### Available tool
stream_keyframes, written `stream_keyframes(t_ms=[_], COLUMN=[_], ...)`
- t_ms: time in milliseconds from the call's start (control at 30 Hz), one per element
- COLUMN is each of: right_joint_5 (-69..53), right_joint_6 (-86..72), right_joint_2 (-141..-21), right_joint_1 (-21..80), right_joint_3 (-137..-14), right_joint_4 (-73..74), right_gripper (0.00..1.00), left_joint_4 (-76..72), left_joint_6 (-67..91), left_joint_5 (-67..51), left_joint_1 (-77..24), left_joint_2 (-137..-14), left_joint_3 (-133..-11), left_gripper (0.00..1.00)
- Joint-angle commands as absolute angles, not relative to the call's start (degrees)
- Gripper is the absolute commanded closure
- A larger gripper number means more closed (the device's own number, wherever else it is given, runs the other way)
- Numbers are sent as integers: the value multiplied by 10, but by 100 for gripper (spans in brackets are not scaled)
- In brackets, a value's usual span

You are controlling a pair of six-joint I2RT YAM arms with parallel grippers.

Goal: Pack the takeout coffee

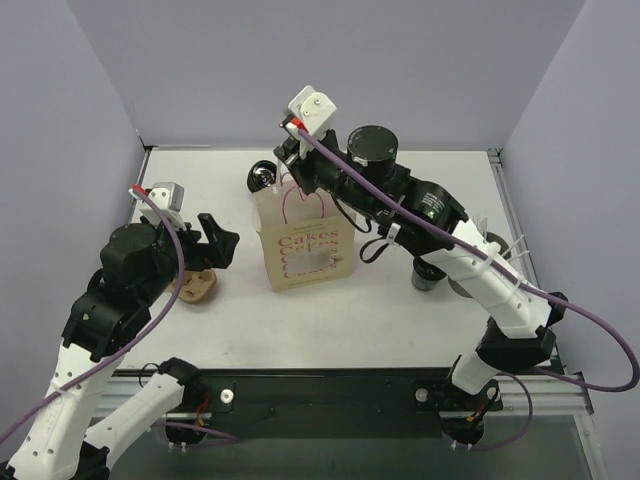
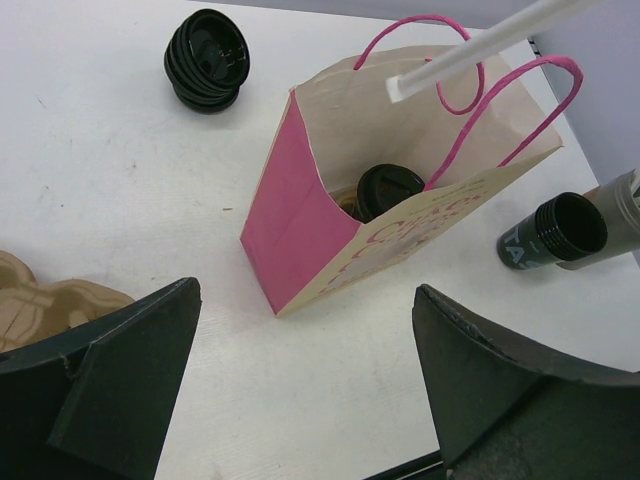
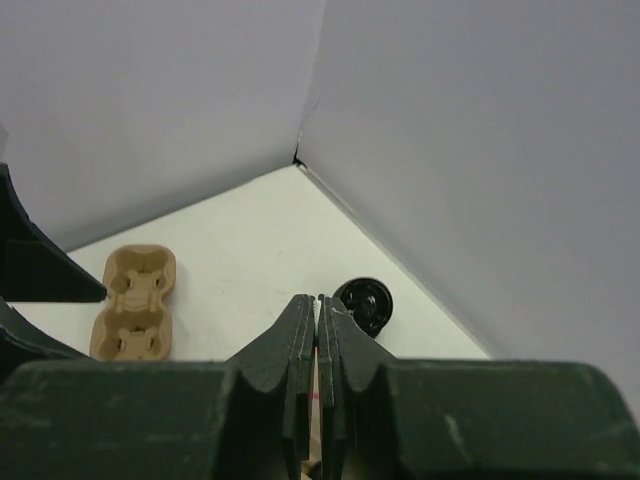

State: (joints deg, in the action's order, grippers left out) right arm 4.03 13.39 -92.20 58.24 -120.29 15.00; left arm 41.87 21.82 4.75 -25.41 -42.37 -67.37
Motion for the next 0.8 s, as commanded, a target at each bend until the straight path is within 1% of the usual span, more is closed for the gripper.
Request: stream_keyframes(t_ms=[0,67,100,233,267,300,400,500,633,667,767], right_joint_5=[56,71,71,48,41,38,29,28,39,42,81], right_joint_6=[131,127,127,116,112,111,107,110,97,90,44], right_joint_2=[-892,-894,-896,-921,-928,-934,-962,-976,-963,-960,-932], right_joint_1=[585,584,582,563,560,554,546,541,541,541,546], right_joint_3=[-1137,-1115,-1109,-1090,-1097,-1103,-1138,-1166,-1186,-1192,-1199], right_joint_4=[146,157,160,159,159,159,166,178,191,207,244], right_gripper=[96,94,90,83,81,76,65,62,59,57,46], left_joint_4=[417,419,418,416,416,413,409,405,398,396,390], left_joint_6=[218,219,220,225,226,226,227,226,215,213,206], left_joint_5=[59,60,60,55,54,53,53,54,56,56,49], left_joint_1=[-251,-252,-252,-252,-252,-251,-252,-251,-251,-251,-251], left_joint_2=[-419,-418,-417,-416,-417,-417,-418,-420,-425,-427,-442], left_joint_3=[-678,-677,-676,-669,-668,-666,-665,-668,-673,-676,-693], left_gripper=[3,3,3,3,3,3,3,3,3,3,3])
